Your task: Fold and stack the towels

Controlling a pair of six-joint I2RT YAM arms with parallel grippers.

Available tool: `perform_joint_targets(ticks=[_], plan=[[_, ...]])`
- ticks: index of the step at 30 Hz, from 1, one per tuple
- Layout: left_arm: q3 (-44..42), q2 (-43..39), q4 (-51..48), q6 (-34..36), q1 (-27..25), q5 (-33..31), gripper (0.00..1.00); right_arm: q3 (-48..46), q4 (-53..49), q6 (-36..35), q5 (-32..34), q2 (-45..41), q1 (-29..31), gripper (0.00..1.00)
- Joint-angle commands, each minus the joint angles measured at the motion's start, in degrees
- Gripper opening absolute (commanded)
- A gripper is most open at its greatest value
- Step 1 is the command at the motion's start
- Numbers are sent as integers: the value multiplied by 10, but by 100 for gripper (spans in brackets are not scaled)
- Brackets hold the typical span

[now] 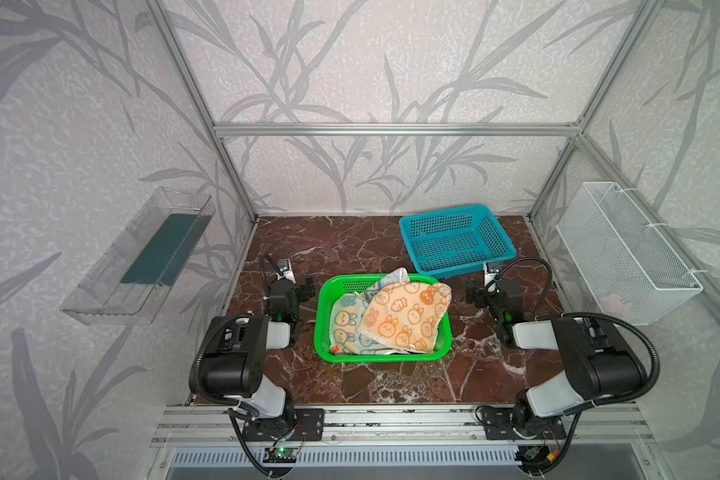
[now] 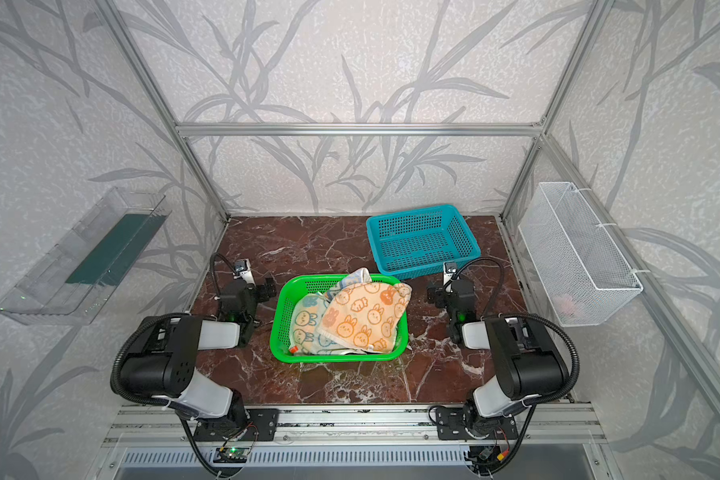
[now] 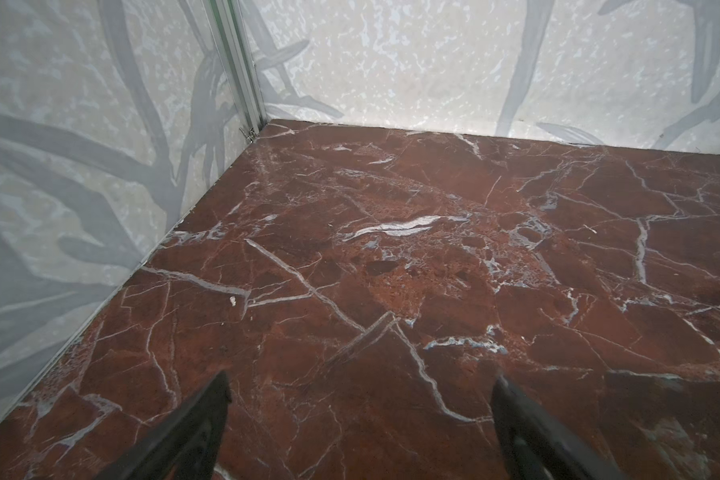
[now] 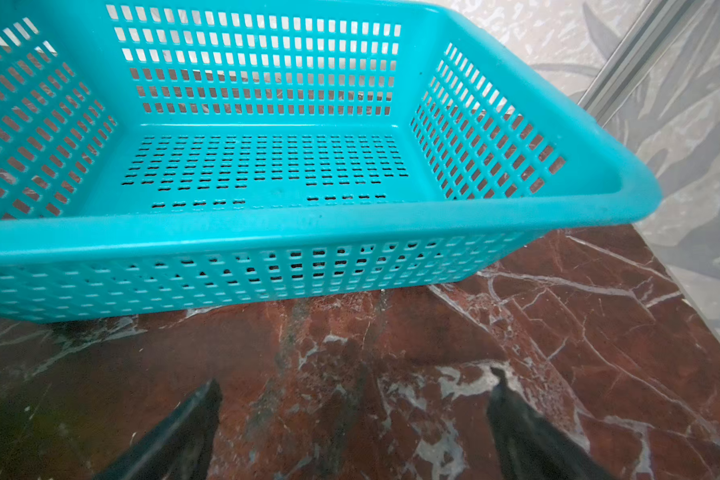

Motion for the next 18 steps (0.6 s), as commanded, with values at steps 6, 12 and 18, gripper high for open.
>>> perform_joint_targets(ticks=[6, 12, 18], plan=[[-4, 3, 14, 8, -3, 7, 99, 11, 7, -3, -4, -7, -2, 99], [-3, 3, 12, 9, -3, 10, 99, 11, 7, -3, -4, -7, -2, 99], [-3, 3, 12, 9, -3, 10, 99, 11, 7, -3, -4, -7, -2, 99]])
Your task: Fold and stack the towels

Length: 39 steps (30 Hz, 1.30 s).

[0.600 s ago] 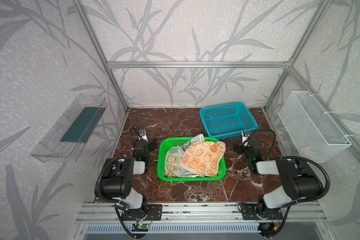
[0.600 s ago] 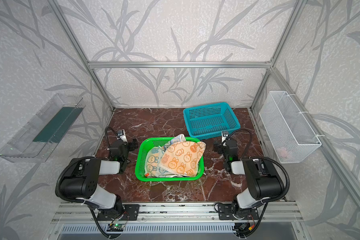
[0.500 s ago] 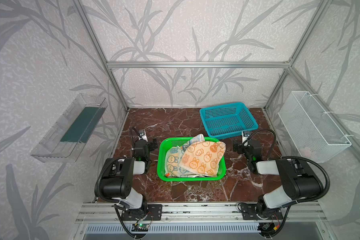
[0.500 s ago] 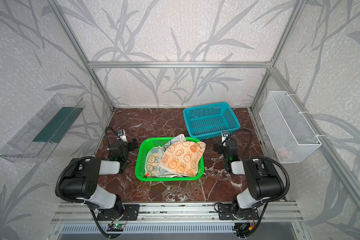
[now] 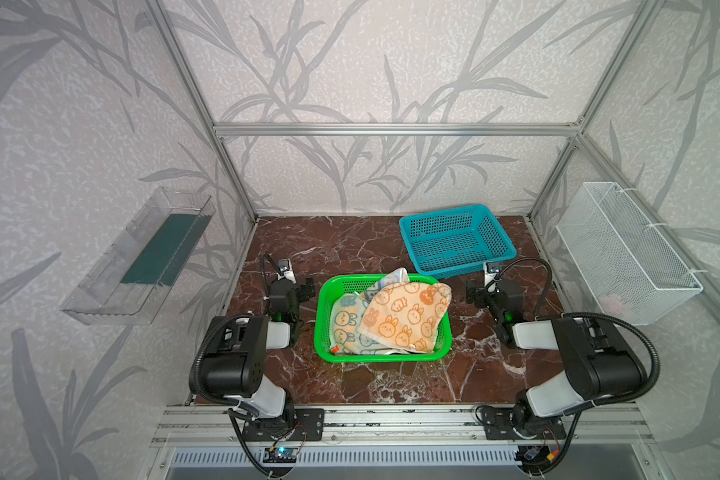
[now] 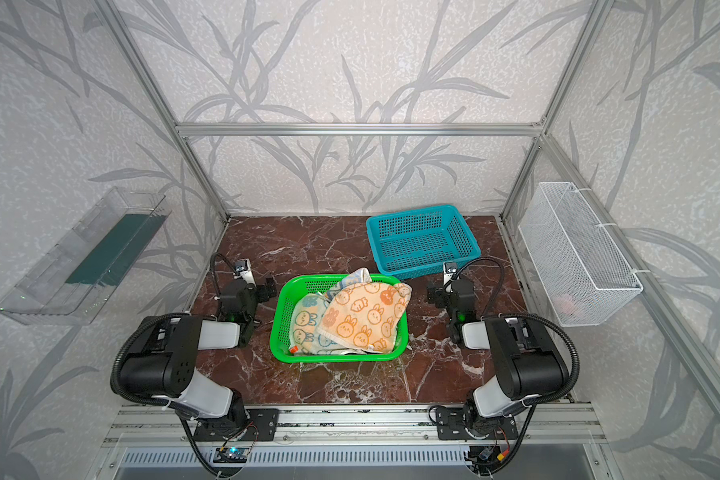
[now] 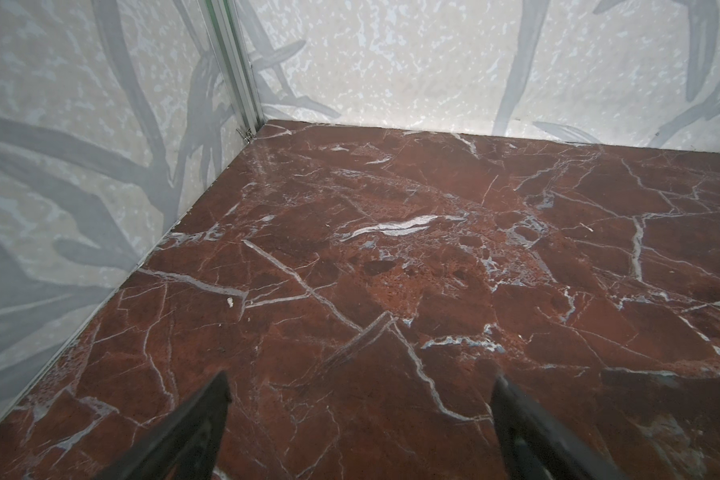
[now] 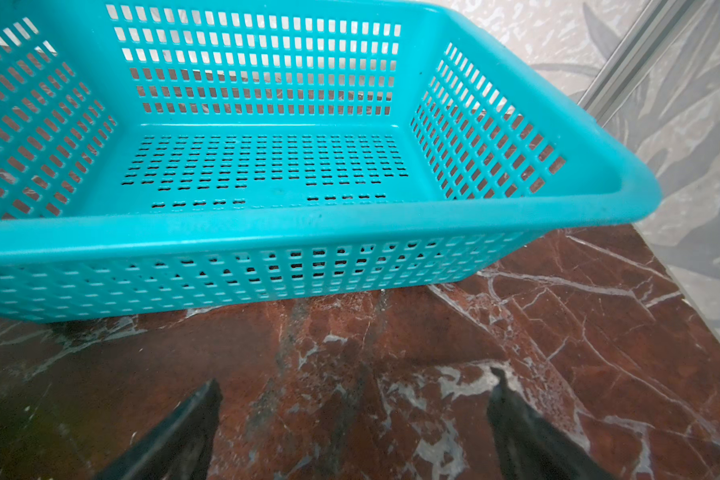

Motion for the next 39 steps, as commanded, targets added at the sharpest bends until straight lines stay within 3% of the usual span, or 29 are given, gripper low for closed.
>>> perform_joint_targets(ticks=[1, 20, 22, 25, 28, 30, 35, 37, 39], plan=[[-2, 3, 12, 5, -2, 5, 99, 11, 7, -3, -4, -7, -2, 99], [-3, -4, 7, 0, -8, -28, 99, 11, 7, -3, -1, -8, -2, 99], [1, -15, -6, -2, -8, -35, 99, 4, 18, 24, 57, -17, -2, 99], [6, -49, -46, -7, -10, -60, 99, 7, -7, 20, 68, -48, -2, 99], [6, -94, -93, -9, -11, -86, 99, 42, -142, 28, 80, -101, -2, 99], [5, -126, -121, -24, -12, -124, 99, 52, -177, 33, 96, -126, -2, 99], [48, -209, -287, -75, -16, -216, 99, 76, -269, 74, 101, -181, -2, 99], [75, -243, -382, -120, -20, -271, 99, 97, -329, 100, 78, -196, -2, 99], [96, -275, -457, -144, -22, -286, 99, 114, -379, 128, 51, -208, -1, 99]])
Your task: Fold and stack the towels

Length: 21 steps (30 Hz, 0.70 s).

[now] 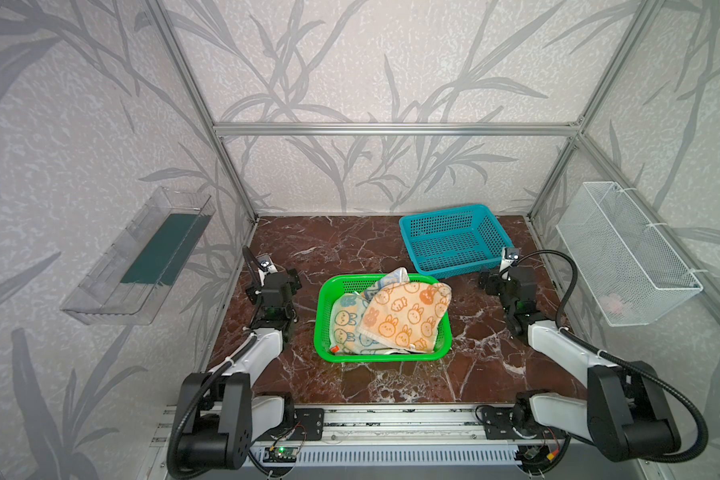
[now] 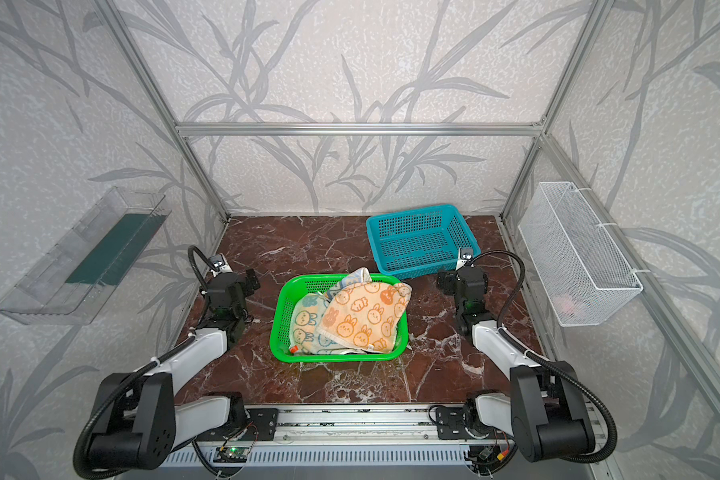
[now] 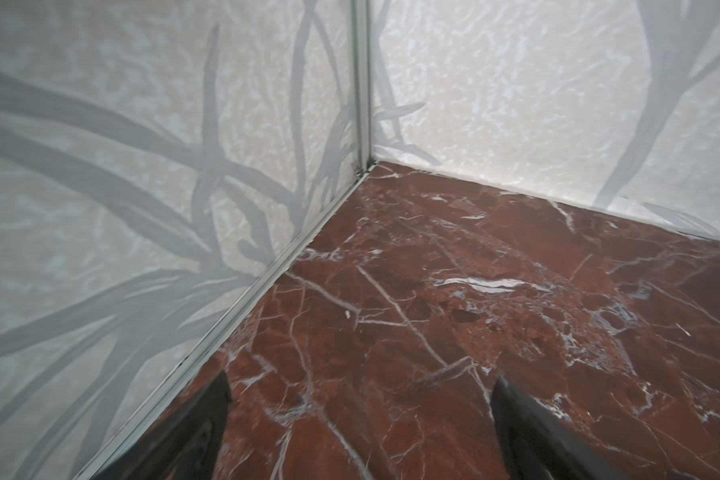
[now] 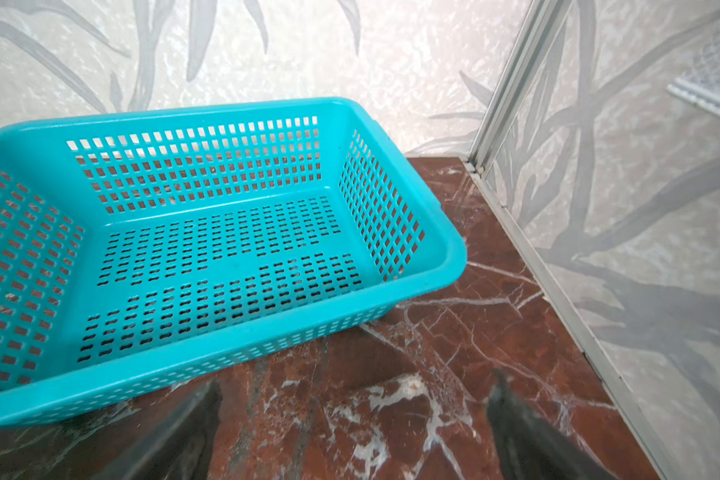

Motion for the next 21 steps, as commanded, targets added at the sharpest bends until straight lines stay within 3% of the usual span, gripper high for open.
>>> perform_joint_targets(ticks=[1, 4, 9, 15, 21], plan=[[39, -57, -189, -91, -4, -68, 99, 34, -129, 63, -50, -24, -1, 99], [49, -108, -279, -159, -7, -1, 99, 67, -213, 89, -107, -30, 14, 99], [81, -148, -432, -279, -9, 62, 99, 101, -319, 123, -84, -47, 93, 99], [157, -138, -574, -320, -24, 235, 99, 123, -431, 182, -113, -62, 132, 100], [159, -154, -600, -329, -47, 295, 99, 109, -418, 210, -106, -77, 142, 100]])
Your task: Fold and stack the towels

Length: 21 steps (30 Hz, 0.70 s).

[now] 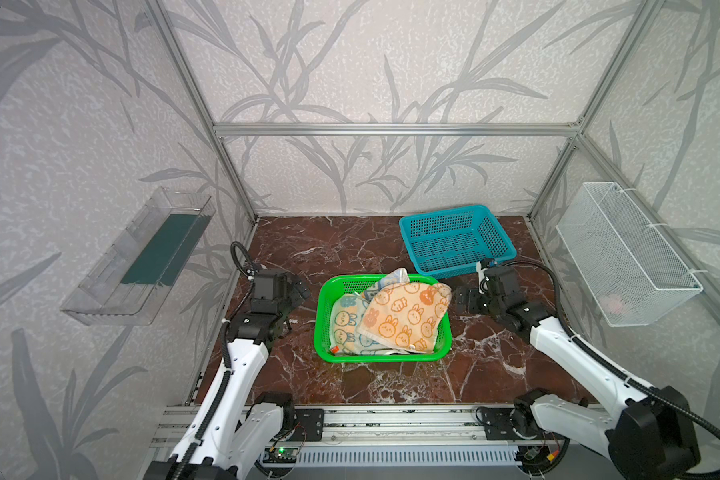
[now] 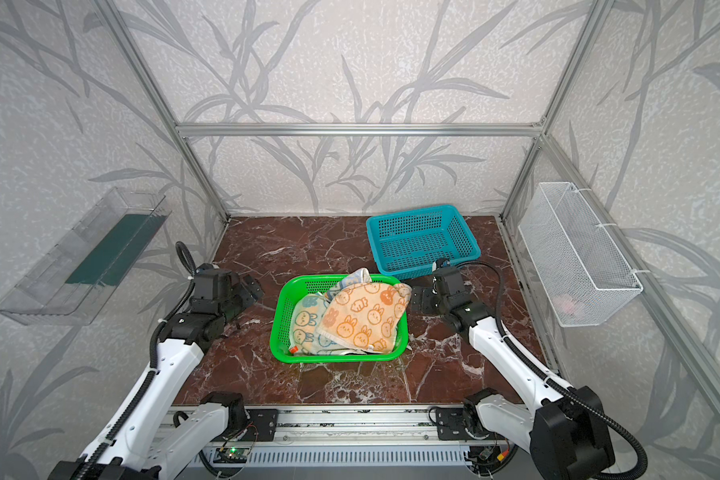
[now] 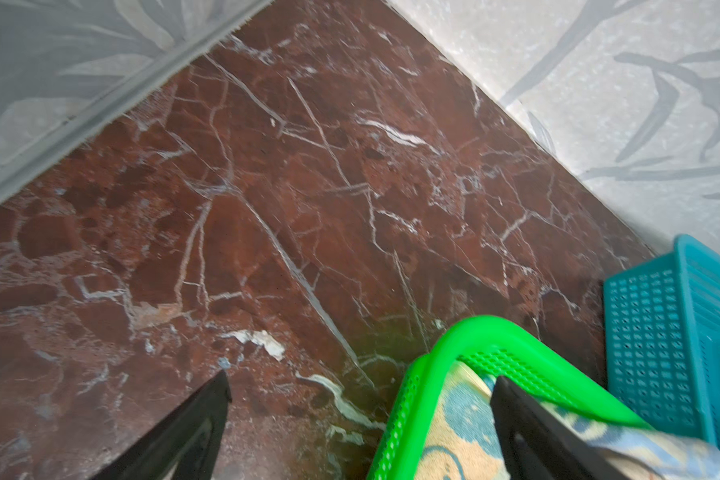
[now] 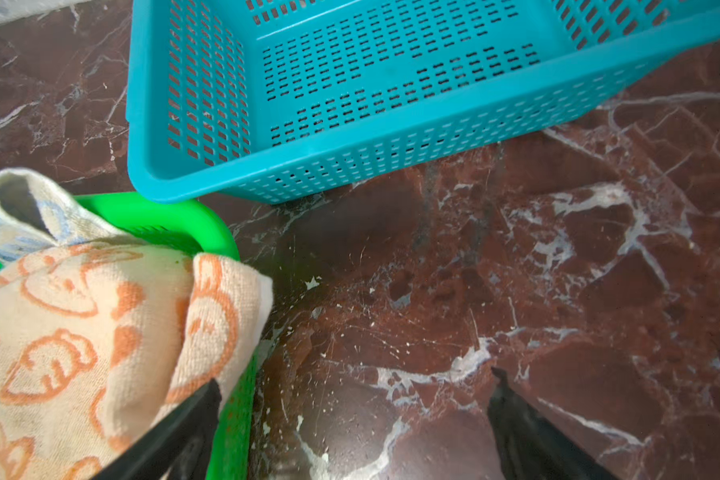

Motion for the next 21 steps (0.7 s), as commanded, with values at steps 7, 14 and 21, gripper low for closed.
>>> perform_joint_targets(ticks=[7, 14, 21], plan=[[-5, -6, -55, -30, -54, 55, 99, 99, -33, 104, 18, 92, -9, 98], [46, 24, -71, 0, -70, 79, 99, 221, -73, 94, 24, 196, -66, 95], [73, 56, -58, 17, -72, 97, 99, 245, -83, 120, 3, 265, -137, 85]])
